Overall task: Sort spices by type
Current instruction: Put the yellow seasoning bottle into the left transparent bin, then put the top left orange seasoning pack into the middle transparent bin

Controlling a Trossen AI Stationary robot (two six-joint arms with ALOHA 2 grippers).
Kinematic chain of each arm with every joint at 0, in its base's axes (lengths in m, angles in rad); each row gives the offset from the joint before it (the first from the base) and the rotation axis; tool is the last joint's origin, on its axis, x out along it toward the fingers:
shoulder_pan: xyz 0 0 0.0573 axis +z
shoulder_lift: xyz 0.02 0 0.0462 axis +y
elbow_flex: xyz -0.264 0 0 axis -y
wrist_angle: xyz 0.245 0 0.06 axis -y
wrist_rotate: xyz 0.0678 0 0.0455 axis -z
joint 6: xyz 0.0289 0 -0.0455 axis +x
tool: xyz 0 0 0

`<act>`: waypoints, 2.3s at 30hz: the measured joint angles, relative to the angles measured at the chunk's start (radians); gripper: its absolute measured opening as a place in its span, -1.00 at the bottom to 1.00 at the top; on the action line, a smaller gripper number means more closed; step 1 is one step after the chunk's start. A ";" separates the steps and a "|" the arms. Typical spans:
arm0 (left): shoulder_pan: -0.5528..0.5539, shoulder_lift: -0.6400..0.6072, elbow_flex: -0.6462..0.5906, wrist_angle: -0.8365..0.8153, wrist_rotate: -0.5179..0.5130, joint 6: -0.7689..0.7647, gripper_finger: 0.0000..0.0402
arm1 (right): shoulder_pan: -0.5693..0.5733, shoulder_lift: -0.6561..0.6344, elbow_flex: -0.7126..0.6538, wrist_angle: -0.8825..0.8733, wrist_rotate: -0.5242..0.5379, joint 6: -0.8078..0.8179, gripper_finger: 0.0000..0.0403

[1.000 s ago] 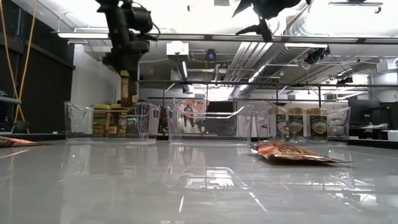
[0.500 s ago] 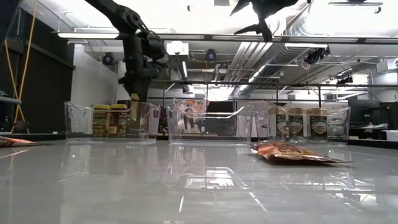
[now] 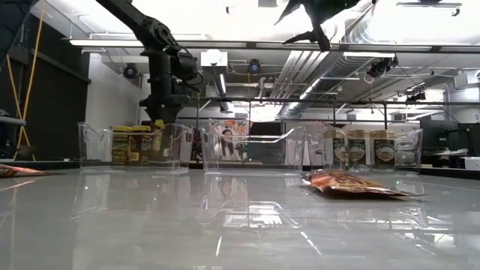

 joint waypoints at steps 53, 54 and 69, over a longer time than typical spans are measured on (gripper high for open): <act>-0.849 -0.623 -0.728 -0.215 0.067 -1.395 0.46 | 0.004 0.000 0.000 -0.018 -0.078 -0.146 0.18; -0.848 -0.613 -0.724 -0.201 0.052 -1.396 0.46 | 0.004 0.000 0.000 -0.019 -0.079 -0.150 0.18; -0.900 -0.405 -0.796 -0.106 0.039 -1.552 0.46 | 0.004 0.001 0.000 -0.042 -0.096 -0.150 0.18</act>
